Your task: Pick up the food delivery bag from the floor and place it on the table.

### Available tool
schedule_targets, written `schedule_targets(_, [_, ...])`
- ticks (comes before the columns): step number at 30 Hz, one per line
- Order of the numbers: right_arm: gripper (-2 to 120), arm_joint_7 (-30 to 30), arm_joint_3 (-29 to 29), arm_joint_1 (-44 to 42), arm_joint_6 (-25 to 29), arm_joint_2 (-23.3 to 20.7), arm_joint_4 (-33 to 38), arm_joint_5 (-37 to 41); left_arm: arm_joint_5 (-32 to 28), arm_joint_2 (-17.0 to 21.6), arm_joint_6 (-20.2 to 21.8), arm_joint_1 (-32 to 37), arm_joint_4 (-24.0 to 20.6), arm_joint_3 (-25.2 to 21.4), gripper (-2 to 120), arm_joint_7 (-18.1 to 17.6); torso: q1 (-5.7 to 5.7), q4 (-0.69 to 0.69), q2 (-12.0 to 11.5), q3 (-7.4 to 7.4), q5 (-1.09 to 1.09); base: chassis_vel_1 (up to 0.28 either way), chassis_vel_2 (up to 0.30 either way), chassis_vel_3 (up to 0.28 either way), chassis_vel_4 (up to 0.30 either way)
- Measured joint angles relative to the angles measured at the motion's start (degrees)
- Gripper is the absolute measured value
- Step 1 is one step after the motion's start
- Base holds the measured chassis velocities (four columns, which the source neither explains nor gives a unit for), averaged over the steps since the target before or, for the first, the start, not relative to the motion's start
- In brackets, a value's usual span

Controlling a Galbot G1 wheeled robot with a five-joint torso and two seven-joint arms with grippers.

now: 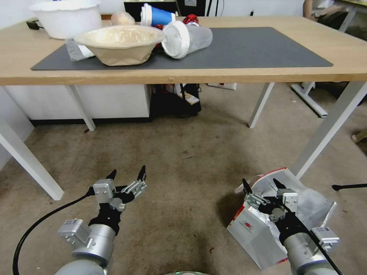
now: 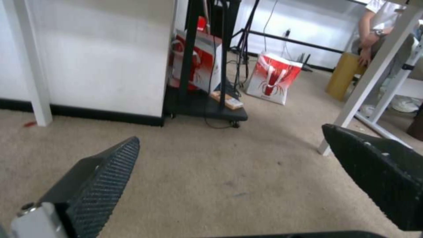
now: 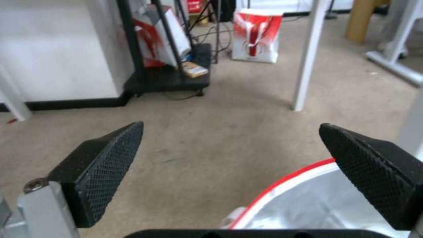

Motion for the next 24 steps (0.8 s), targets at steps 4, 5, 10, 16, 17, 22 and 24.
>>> schedule_targets(4, [100, 0.4, 8.0, -1.3, 0.6, -3.2, -1.0, 2.0, 0.1, 0.5, -1.0, 0.0, 0.1, -0.1, 103, 0.2, 0.01, 0.00, 0.1, 0.00, 0.00, 0.000, 0.000, 0.000, 0.000])
schedule_targets(5, [100, 0.4, 10.7, -1.9, 0.5, -4.5, -1.8, 3.2, 0.1, 0.5, -1.3, 0.1, 0.2, 0.0, 103, 0.2, 0.02, 0.00, 0.1, 0.00, 0.00, 0.000, 0.000, 0.000, 0.000])
schedule_targets(10, [100, 1.3, 15.4, -3.4, -1.4, -7.1, -4.7, 5.4, 0.2, 0.4, -2.0, -0.3, 0.8, 1.0, 100, 0.2, 0.04, 0.02, 0.2, 0.00, 0.00, 0.000, 0.000, 0.000, 0.000])
schedule_targets(16, [100, 6.6, 16.4, -4.9, -8.9, -6.0, -4.7, 5.1, 0.1, 1.1, -2.4, -0.9, 1.5, 1.3, 100, 0.1, 0.05, -0.01, 0.2, 0.00, -0.01, 0.000, 0.000, 0.000, 0.000])
schedule_targets(17, [100, 7.7, 16.5, -5.2, -10.7, -5.7, -4.5, 5.0, 0.1, 1.3, -2.6, -1.0, 1.6, 1.3, 100, 0.1, 0.05, 0.00, 0.2, -0.01, -0.01, 0.000, 0.000, 0.000, 0.000])
schedule_targets(22, [100, 11.9, 15.7, -6.4, -18.1, -3.8, -3.1, 4.4, -0.5, 2.2, -3.3, -1.2, 2.4, 1.2, 100, 0.1, 0.05, -0.01, 0.3, 0.00, -0.02, 0.000, 0.000, 0.000, 0.000])
schedule_targets(24, [100, 13.0, 14.9, -6.2, -20.9, -3.1, -2.7, 4.4, -0.7, 2.4, -3.5, -1.4, 2.7, 1.2, 100, 0.1, 0.06, 0.00, 0.3, 0.00, -0.02, 0.000, 0.000, 0.000, 0.000])
